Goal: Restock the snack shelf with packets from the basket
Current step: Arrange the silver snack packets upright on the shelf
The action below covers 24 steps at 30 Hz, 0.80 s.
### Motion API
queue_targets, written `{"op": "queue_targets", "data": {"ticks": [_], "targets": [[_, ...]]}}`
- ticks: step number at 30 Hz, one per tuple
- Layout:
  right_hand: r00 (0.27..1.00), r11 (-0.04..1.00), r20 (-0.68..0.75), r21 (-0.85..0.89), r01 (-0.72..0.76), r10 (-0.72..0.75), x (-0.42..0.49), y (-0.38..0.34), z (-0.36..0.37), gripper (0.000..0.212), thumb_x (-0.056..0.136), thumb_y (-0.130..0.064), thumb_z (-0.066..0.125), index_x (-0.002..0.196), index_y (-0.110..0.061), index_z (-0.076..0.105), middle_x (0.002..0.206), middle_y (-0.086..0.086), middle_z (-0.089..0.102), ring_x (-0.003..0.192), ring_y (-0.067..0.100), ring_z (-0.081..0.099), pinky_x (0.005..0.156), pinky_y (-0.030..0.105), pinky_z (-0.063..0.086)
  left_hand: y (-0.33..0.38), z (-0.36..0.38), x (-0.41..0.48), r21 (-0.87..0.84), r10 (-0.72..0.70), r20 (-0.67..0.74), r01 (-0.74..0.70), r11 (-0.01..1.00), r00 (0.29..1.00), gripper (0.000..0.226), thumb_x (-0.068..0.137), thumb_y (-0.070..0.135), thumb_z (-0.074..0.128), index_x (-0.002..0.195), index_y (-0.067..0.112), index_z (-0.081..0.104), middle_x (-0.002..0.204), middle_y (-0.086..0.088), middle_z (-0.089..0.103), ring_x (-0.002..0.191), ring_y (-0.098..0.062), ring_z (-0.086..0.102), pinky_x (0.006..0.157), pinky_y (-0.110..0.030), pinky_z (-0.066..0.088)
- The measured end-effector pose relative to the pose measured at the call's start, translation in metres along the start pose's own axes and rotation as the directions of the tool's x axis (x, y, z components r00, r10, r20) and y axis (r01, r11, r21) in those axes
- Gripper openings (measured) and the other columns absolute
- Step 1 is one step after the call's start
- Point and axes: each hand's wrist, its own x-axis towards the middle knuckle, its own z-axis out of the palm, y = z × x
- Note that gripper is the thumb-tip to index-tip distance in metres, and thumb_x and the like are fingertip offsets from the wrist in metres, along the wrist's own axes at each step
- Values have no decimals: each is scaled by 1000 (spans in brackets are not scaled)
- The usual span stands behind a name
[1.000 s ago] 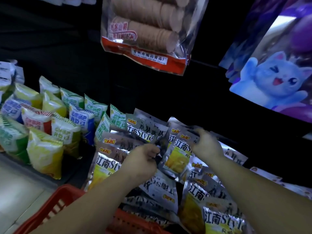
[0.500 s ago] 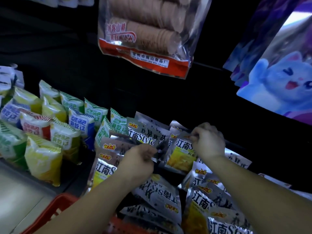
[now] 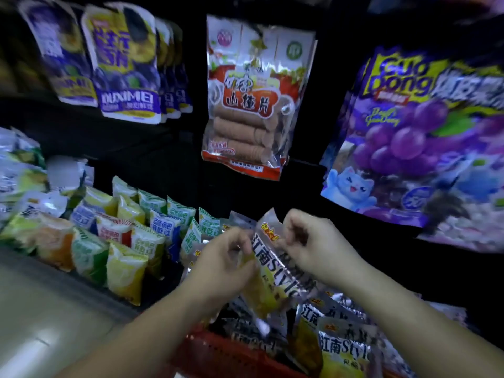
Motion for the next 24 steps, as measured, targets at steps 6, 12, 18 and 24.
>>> {"op": "queue_targets", "data": {"ticks": [6,12,18,24], "targets": [[997,971,41,229,-68,60,-33,-60,-14,26,88,-5,78,83,-26,64,86,-6,72,87,8,72,80,30,59,43,-28,-51,-5,80,16,-80,997,997,23,89,5,76,84,23,62,80,3,63,65,-2,52,59,-18,42],[965,940,-63,249,-232,255,-77,-69,0,35,74,-35,90,102,-44,71,134,-27,48,129,-7,46,102,18,42,52,-30,-89,-173,-55,-251,11,985,966,23,88,12,79,89,34,73,72,14,64,64,-5,57,63,-22,49],[938,595,108,748,-295,329,-88,-61,43,31,74,-6,81,99,-24,76,91,-3,73,88,15,69,72,27,57,44,-34,-89,-255,-136,-288,61,965,948,29,86,24,80,108,41,72,91,2,70,84,-16,65,77,-35,57],[924,600,48,748,-284,378,-73,-52,48,46,73,-11,83,111,-35,75,118,-5,73,113,17,68,85,37,61,42,-38,-82,-274,-162,-226,97,957,960,53,86,12,81,122,49,66,128,12,67,98,-3,70,86,-29,60]]}}
